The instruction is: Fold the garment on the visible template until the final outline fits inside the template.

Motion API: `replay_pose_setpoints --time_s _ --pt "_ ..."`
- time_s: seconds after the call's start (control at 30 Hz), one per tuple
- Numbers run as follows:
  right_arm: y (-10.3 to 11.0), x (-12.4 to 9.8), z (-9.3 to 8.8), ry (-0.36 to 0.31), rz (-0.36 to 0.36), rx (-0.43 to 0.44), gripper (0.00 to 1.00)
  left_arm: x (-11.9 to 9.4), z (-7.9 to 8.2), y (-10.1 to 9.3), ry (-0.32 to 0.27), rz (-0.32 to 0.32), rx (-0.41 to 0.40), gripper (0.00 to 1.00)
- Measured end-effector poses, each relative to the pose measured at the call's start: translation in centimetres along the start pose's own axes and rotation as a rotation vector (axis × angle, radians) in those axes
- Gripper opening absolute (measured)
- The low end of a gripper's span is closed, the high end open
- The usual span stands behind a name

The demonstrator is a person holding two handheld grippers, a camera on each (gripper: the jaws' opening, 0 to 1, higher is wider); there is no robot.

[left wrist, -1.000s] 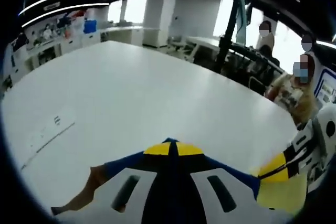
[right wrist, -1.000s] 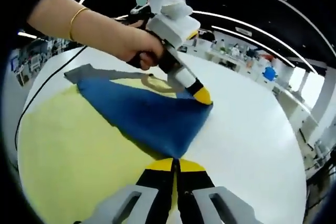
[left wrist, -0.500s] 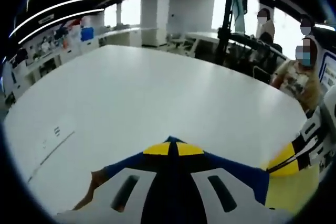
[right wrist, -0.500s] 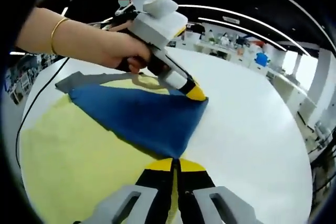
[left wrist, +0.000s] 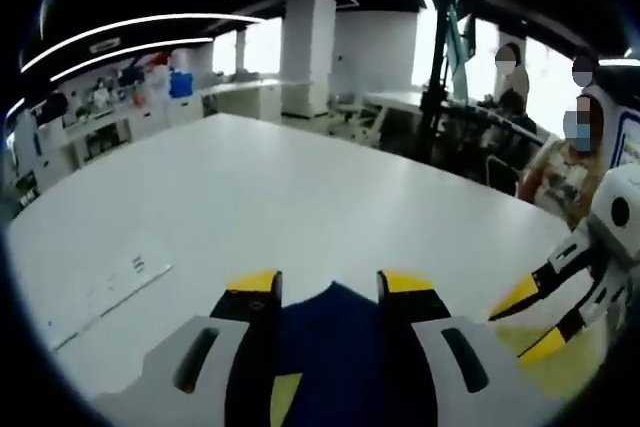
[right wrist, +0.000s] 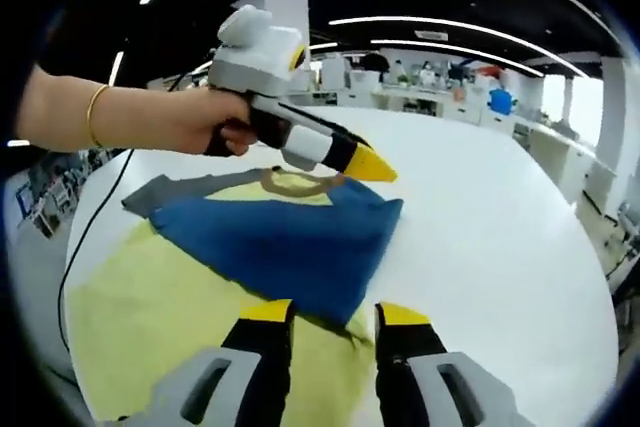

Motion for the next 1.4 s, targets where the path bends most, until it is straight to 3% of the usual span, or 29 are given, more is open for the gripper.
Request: replay_pose_setpoints --time_s 0.3,0.67,0.8,1.4 --pt "1.9 -0.5 2.4 -0.070 0.108 0.037 0.71 -3.1 1.0 0.6 -0.061 0.019 -0.013 0.71" --pt "4.4 -1.7 4.2 -0.083 0.184 -0.001 0.94 -8.5 0.3 2.1 -0.075 0.051 -0.001 0.99" --pt "5.1 -2.3 4.7 -0.087 0.197 -0.017 0.99 -10.8 -0.2 2.8 -0.081 0.064 -0.010 0.99" --pt "7.3 -4.8 5.4 -0.106 0.259 -0.044 0.99 -21.1 -2.6 6.4 -0.107 0.187 -0.075 0.99"
Point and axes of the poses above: the point that each gripper's makers call its tool centre point, and the gripper's own axes: x roughly forward along the fingers, y roughly to its left, z roughly out of its top, the point moved 5 cm from there along -x, roughly backward along the fingers, and after that the axes turned 11 degrees about z, right-handed, at the moved point
